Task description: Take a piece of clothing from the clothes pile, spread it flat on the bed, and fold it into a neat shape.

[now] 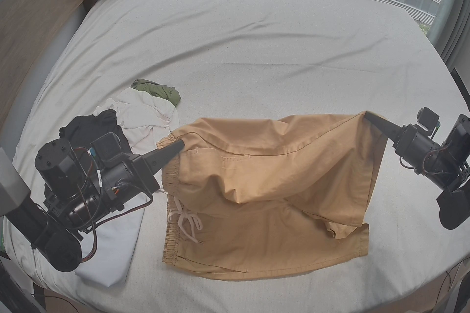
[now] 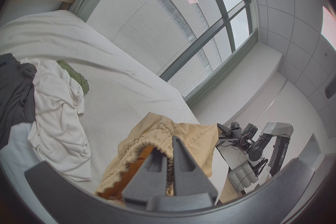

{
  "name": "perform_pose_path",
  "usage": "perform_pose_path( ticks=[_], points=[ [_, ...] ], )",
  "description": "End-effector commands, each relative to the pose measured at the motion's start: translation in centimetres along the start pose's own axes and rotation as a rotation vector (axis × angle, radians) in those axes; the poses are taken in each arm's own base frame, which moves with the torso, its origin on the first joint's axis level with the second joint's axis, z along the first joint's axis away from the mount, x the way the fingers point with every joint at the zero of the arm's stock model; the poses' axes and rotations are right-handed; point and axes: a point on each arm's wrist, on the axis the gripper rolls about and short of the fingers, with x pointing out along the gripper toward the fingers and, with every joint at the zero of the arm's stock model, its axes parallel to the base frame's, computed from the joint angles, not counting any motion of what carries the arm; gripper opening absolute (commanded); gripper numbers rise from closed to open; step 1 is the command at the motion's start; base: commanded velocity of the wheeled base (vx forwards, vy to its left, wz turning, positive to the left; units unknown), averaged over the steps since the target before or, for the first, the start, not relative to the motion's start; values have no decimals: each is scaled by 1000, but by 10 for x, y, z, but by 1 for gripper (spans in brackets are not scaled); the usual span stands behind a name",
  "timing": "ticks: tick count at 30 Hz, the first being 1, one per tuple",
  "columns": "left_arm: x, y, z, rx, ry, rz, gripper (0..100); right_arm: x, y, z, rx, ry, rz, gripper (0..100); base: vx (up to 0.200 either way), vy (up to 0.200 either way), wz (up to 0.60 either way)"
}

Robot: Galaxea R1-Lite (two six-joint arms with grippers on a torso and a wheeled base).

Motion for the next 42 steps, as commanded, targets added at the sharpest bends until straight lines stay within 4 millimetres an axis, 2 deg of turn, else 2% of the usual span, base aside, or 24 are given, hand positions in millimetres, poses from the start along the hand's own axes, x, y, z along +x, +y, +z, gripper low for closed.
perform_pose_path(
  ticks=[1, 13, 26, 42],
  points=[
    [-1, -2, 3, 7, -13, -4, 0, -3, 2, 6, -16, -19, -1, 0, 0, 0, 0],
    [-3, 0, 3, 7, -8, 4, 0, -12, 0, 23, -14, -55, 1, 0, 0, 0, 0],
    [-1, 2, 13, 19, -51, 5, 0, -24, -11, 37, -13, -83, -27, 0, 0, 0, 0],
    [-2, 10, 25, 35, -93, 28, 0, -31, -18, 45, -12, -90, -36, 0, 0, 0, 0]
  ],
)
